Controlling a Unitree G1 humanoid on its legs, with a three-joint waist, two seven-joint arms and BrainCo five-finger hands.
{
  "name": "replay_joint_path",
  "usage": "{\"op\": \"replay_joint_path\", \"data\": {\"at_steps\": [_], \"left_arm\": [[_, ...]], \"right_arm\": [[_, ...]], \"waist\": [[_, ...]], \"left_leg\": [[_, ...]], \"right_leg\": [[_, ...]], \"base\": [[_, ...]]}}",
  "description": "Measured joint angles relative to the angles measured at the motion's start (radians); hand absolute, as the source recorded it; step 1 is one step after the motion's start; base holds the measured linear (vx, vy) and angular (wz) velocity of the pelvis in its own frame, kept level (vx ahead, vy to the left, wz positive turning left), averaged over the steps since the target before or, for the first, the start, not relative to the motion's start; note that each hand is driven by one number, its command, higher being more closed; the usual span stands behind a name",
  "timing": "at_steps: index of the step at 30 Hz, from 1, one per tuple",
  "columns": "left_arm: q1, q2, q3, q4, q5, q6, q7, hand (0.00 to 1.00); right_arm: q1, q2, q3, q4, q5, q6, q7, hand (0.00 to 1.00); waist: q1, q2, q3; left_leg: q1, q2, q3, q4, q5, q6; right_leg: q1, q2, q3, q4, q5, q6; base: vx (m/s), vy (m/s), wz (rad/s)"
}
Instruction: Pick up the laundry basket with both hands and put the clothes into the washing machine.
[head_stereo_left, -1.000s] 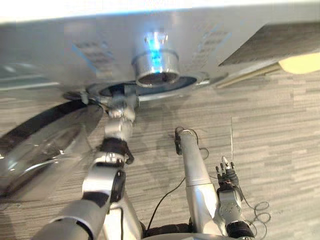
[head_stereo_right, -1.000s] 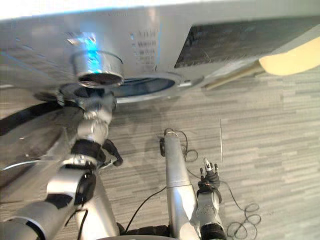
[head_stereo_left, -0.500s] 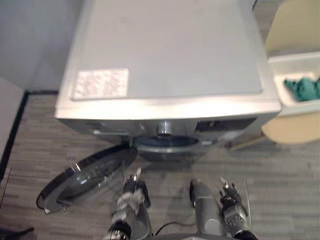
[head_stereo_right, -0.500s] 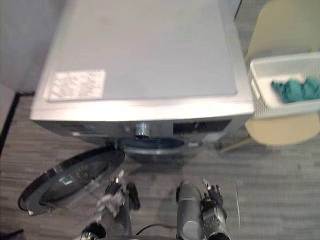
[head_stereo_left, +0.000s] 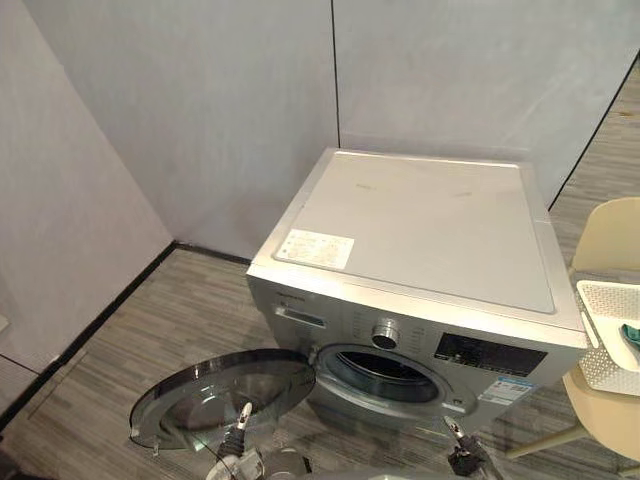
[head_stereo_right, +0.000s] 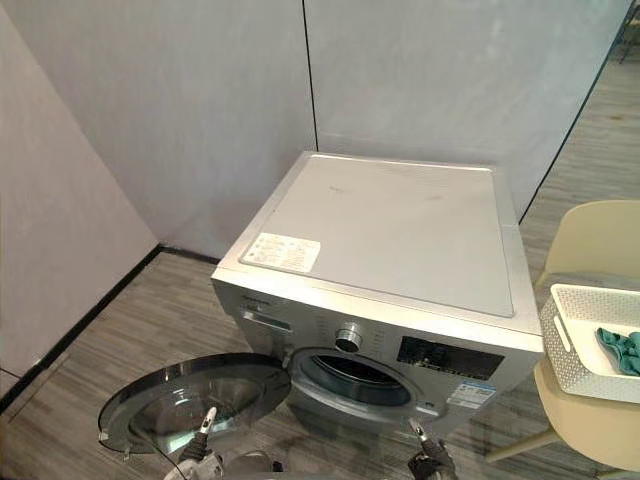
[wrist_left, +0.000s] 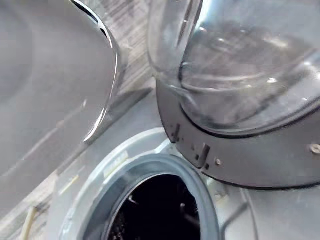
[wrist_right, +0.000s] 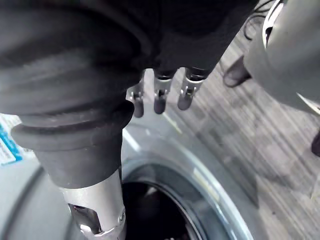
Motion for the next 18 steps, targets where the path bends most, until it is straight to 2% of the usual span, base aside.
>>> {"op": "replay_joint_path", "data": {"at_steps": [1,2,3,4,6,9,10,11,12,13,14,15,16,17,18], "left_arm": [[0.006,0.023,-0.025,0.013,0.006,0.000,0.001,0.00],[-0.003,0.048,-0.054,0.029,0.023,0.001,0.002,0.00],[-0.007,0.067,-0.091,0.047,0.043,0.007,0.003,0.00],[-0.008,0.075,-0.120,0.052,0.064,0.010,0.004,0.00],[-0.015,0.089,-0.175,0.072,0.127,0.009,0.002,0.00],[-0.034,0.106,-0.195,0.078,0.169,0.010,0.002,0.00],[-0.036,0.105,-0.196,0.079,0.181,0.011,0.004,0.00],[-0.035,0.104,-0.197,0.079,0.184,0.012,0.004,0.00],[-0.038,0.109,-0.196,0.078,0.189,0.014,0.003,0.00],[-0.045,0.127,-0.186,0.075,0.190,0.020,0.004,0.00],[-0.055,0.130,-0.178,0.076,0.193,0.023,0.003,0.00],[-0.054,0.127,-0.163,0.079,0.194,0.025,0.002,0.00],[-0.053,0.115,-0.156,0.079,0.194,0.024,0.002,0.00],[-0.053,0.110,-0.159,0.066,0.193,0.020,0.004,0.00],[-0.054,0.109,-0.169,0.066,0.193,0.020,0.003,0.00]], "right_arm": [[-0.012,0.020,0.008,0.000,0.001,0.001,0.010,0.00],[-0.020,0.036,0.011,0.004,0.000,0.001,0.012,0.00],[-0.015,0.043,0.014,0.005,0.000,0.002,0.015,0.00],[-0.004,0.041,0.027,0.005,0.000,0.002,0.017,0.00],[0.013,0.024,0.071,0.003,-0.005,0.003,0.027,0.00],[0.015,0.007,0.097,0.002,-0.016,0.003,0.028,0.00],[0.019,-0.005,0.099,0.002,-0.025,0.003,0.028,0.00],[0.019,-0.011,0.101,0.003,-0.031,0.003,0.028,0.00],[0.016,-0.020,0.109,0.011,-0.038,0.005,0.028,0.00],[0.028,-0.020,0.106,0.031,-0.043,0.005,0.029,0.00],[0.026,-0.020,0.106,0.044,-0.045,0.005,0.029,0.00],[0.028,-0.026,0.106,0.057,-0.052,0.005,0.029,0.00],[0.018,-0.044,0.091,0.072,-0.068,0.009,0.027,0.00],[0.025,-0.048,0.071,0.092,-0.081,0.027,0.028,0.00],[0.029,-0.048,0.049,0.099,-0.082,0.033,0.028,0.00]], "waist": [[0.001,-0.034,-0.014],[0.000,-0.055,-0.009],[-0.008,-0.068,-0.012],[-0.015,-0.080,-0.021],[-0.020,-0.082,-0.022],[-0.029,-0.099,-0.009],[-0.028,-0.083,-0.002],[-0.029,-0.074,0.004],[-0.031,-0.076,0.019],[-0.038,-0.114,0.024],[-0.037,-0.111,0.029],[-0.035,-0.090,0.024],[-0.034,-0.054,0.033],[-0.032,-0.047,0.028],[-0.031,-0.033,0.024]], "left_leg": [[0.058,-0.044,-0.001,-0.205,0.001,0.006],[0.092,-0.072,0.012,-0.312,0.039,0.054],[0.119,-0.094,0.023,-0.394,0.086,0.066],[0.136,-0.108,0.035,-0.444,0.112,0.070],[0.187,-0.127,0.091,-0.568,0.166,0.069],[0.170,-0.130,0.150,-0.589,0.173,0.061],[0.154,-0.105,0.188,-0.575,0.165,0.073],[0.152,-0.088,0.208,-0.574,0.165,0.075],[0.152,-0.070,0.253,-0.556,0.172,0.086],[0.157,-0.087,0.285,-0.507,0.151,0.087],[0.156,-0.077,0.285,-0.487,0.138,0.089],[0.151,-0.057,0.293,-0.479,0.127,0.092],[0.148,-0.015,0.356,-0.488,0.135,0.086],[0.155,-0.003,0.376,-0.487,0.142,0.081],[0.159,0.004,0.387,-0.485,0.144,0.077]], "right_leg": [[-0.031,0.000,0.020,-0.066,0.060,-0.004],[-0.045,-0.009,0.039,-0.096,0.091,-0.004],[-0.049,-0.018,0.052,-0.120,0.117,-0.014],[-0.057,-0.027,0.063,-0.129,0.126,-0.005],[-0.096,-0.027,0.121,-0.132,0.147,0.004],[-0.177,-0.013,0.179,-0.125,0.169,-0.022],[-0.194,-0.007,0.129,-0.132,0.123,-0.092],[-0.196,-0.005,0.088,-0.118,0.095,-0.129],[-0.237,-0.030,0.013,-0.009,0.086,-0.115],[-0.233,-0.056,-0.019,0.021,0.135,-0.089],[-0.234,-0.044,0.003,0.006,0.153,-0.079],[-0.213,-0.015,0.022,-0.057,0.197,-0.084],[-0.210,-0.020,-0.014,-0.040,0.171,-0.117],[-0.223,-0.087,-0.137,0.139,0.069,-0.128],[-0.217,-0.124,-0.192,0.192,0.041,-0.127]], "base": [[-0.12,0.238,-0.43],[-0.15,0.193,-0.45],[-0.13,0.128,-0.31],[-0.16,0.095,-0.33],[-0.19,0.096,-0.74],[-0.15,0.047,-0.97],[-0.11,0.007,-0.86],[-0.11,-0.040,-1.10],[-0.06,-0.049,-0.93],[-0.04,-0.044,-0.98],[-0.01,-0.021,-0.83],[-0.03,-0.060,-0.87],[-0.05,-0.077,-0.85],[-0.03,-0.073,-0.65],[0.04,-0.062,-0.65]]}}
